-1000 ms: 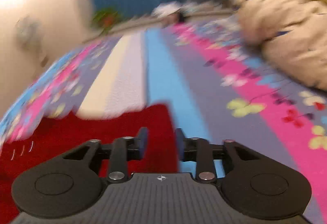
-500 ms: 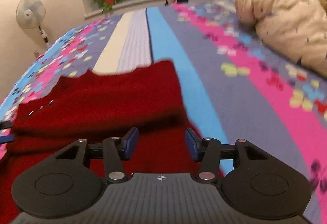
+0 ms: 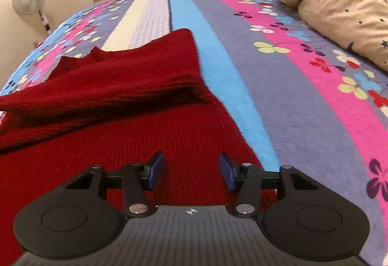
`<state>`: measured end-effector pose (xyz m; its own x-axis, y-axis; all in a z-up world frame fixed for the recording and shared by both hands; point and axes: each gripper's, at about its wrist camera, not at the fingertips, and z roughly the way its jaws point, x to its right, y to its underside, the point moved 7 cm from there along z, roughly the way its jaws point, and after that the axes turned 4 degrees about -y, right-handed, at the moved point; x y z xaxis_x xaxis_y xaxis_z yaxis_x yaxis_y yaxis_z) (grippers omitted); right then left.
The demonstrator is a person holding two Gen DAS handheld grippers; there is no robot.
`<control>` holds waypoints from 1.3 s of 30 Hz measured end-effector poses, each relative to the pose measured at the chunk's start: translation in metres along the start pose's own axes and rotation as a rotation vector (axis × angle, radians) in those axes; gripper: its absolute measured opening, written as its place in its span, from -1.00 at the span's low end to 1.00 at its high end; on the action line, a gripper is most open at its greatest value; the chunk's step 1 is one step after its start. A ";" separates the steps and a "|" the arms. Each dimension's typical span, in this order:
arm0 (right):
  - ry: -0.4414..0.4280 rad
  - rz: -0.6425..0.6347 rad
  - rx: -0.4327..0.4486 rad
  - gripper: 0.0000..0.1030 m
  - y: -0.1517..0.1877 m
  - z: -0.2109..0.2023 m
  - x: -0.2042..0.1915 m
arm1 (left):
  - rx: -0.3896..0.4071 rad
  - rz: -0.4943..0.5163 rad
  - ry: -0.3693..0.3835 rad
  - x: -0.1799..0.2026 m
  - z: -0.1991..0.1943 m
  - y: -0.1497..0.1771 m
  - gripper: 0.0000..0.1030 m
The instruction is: Fold small clothes
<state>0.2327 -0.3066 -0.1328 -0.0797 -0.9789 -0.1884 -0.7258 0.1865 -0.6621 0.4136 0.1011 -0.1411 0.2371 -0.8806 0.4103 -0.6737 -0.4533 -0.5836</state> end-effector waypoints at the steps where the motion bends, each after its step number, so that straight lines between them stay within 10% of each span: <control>1: 0.008 0.010 -0.005 0.02 0.001 -0.003 0.004 | -0.008 -0.034 -0.010 -0.006 0.001 0.001 -0.77; 6: 0.036 0.047 -0.020 0.02 0.015 -0.028 0.025 | 0.243 0.162 0.014 0.027 -0.040 -0.016 -0.67; 10: 0.057 0.101 -0.013 0.02 0.027 -0.051 0.041 | -0.028 0.336 -0.047 0.019 0.011 0.027 -0.53; 16: 0.026 0.127 0.017 0.02 0.043 -0.090 0.043 | 0.192 0.431 0.020 0.040 -0.082 0.023 -0.15; 24: 0.011 -0.043 0.102 0.03 0.051 -0.137 0.032 | 0.222 0.511 0.006 0.022 -0.198 0.086 0.19; 39: -0.034 0.001 0.126 -0.23 0.075 -0.189 0.080 | 0.054 0.329 -0.091 -0.085 -0.263 0.186 -0.43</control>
<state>0.0428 -0.3864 -0.0605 -0.0560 -0.9756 -0.2121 -0.6342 0.1988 -0.7472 0.0844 0.1282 -0.1004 0.0761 -0.9884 0.1313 -0.6867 -0.1474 -0.7118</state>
